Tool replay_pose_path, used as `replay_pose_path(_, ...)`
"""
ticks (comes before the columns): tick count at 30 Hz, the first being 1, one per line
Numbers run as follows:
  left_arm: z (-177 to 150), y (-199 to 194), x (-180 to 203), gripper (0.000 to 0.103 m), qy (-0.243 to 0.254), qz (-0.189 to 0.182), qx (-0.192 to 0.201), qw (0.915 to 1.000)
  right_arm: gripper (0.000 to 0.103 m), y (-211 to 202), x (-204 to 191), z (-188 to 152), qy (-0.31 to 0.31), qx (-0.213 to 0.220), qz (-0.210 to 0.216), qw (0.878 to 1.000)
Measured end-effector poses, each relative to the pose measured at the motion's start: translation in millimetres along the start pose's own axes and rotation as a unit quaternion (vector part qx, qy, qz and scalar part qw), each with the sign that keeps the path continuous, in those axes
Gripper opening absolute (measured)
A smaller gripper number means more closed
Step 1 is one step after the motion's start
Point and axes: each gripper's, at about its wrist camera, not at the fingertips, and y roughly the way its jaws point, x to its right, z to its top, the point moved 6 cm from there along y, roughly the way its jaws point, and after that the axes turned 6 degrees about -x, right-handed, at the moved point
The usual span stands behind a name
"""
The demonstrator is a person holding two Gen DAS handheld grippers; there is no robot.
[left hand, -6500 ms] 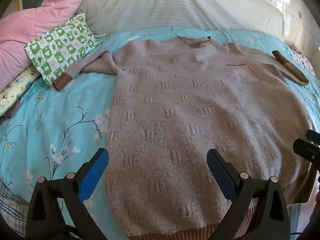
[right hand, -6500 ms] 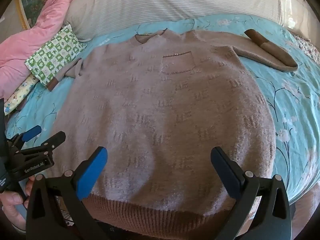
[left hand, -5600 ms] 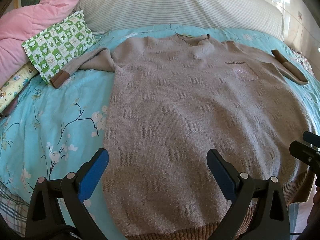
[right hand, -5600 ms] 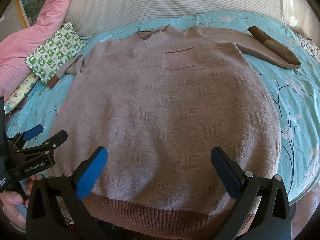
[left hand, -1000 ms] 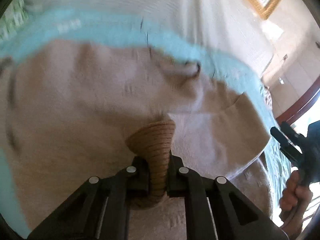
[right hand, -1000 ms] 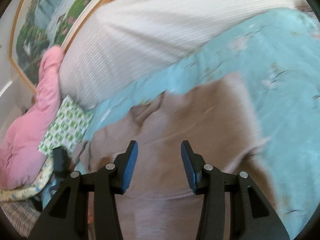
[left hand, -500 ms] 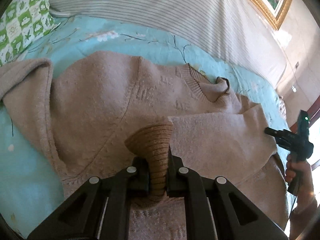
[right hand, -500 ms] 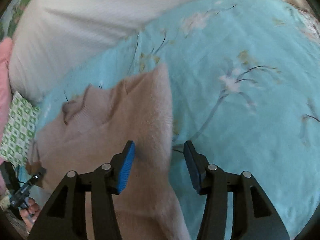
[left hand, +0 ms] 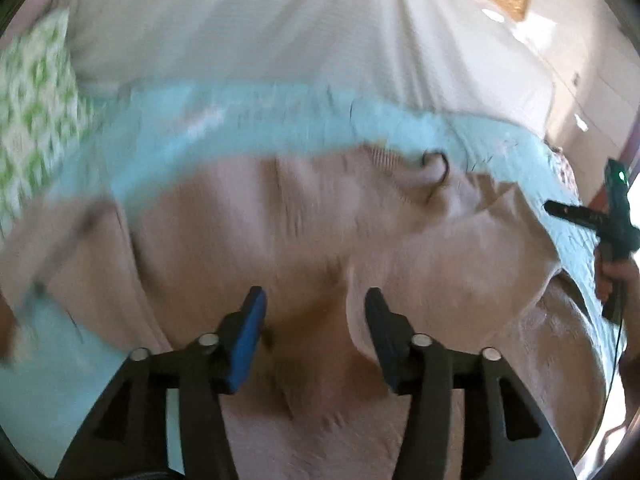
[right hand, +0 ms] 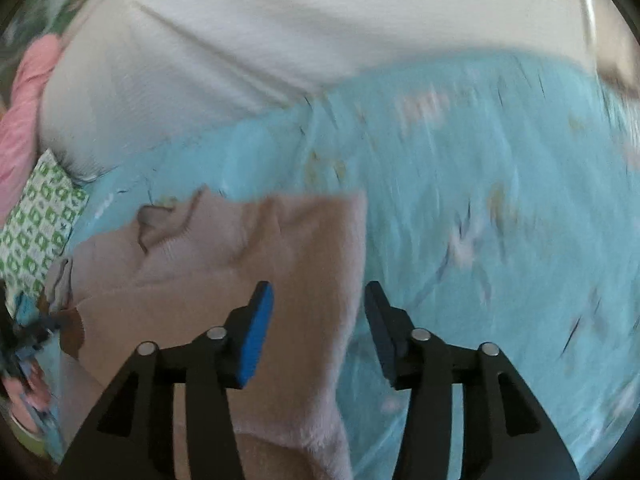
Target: Fold small clothes
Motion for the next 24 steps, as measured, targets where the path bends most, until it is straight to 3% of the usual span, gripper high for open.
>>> replay_pose_path(2,25,-2,0,0.07,0.033,0.002,0.003,0.9994,0.057,3,-14,21,-0.038,0.004,0.017,0.999)
replay_pose_path(4,54,11,2,0.072,0.068,0.011,0.0,0.9977,0.061,16,-31,39,-0.074,-0.001,0.032,0.997)
replay_pose_path(7,85,41,3,0.076,0.112,0.022,-0.033,0.9929,0.069,38,-49,55,-0.121,-0.016,0.039,0.992)
replay_pose_path(8,92,52,3,0.077,0.126,0.029,-0.044,0.9907,0.077,48,-54,59,-0.137,-0.023,0.042,0.989)
replay_pose_path(12,106,103,-8,0.079,0.166,0.054,-0.107,0.9788,0.081,82,-52,67,-0.183,-0.07,0.033,0.98)
replay_pose_path(15,101,133,-17,0.081,0.169,0.051,-0.151,0.9725,0.081,108,-48,66,-0.214,-0.102,0.027,0.971)
replay_pose_path(17,98,139,-18,0.08,0.17,0.044,-0.154,0.9724,0.081,124,-48,59,-0.234,-0.129,0.032,0.963)
replay_pose_path(18,97,138,-17,0.068,0.172,0.039,-0.147,0.9733,0.078,128,-48,56,-0.248,-0.129,0.026,0.96)
replay_pose_path(19,95,136,-14,0.055,0.174,0.018,-0.141,0.9744,0.069,129,-49,51,-0.271,-0.116,0.006,0.956)
replay_pose_path(20,94,132,-10,0.022,0.174,0.0,-0.133,0.9756,0.044,128,-48,50,-0.274,-0.112,-0.01,0.955)
replay_pose_path(21,93,130,-9,0.007,0.174,0.002,-0.128,0.9763,0.011,126,-45,52,-0.263,-0.108,-0.015,0.959)
replay_pose_path(22,93,127,-7,0.006,0.176,0.02,-0.119,0.977,0.008,121,-41,55,-0.236,-0.111,0.006,0.965)
replay_pose_path(24,97,115,-5,0.005,0.177,0.054,-0.091,0.9785,0.007,107,-36,62,-0.216,-0.088,0.0,0.972)
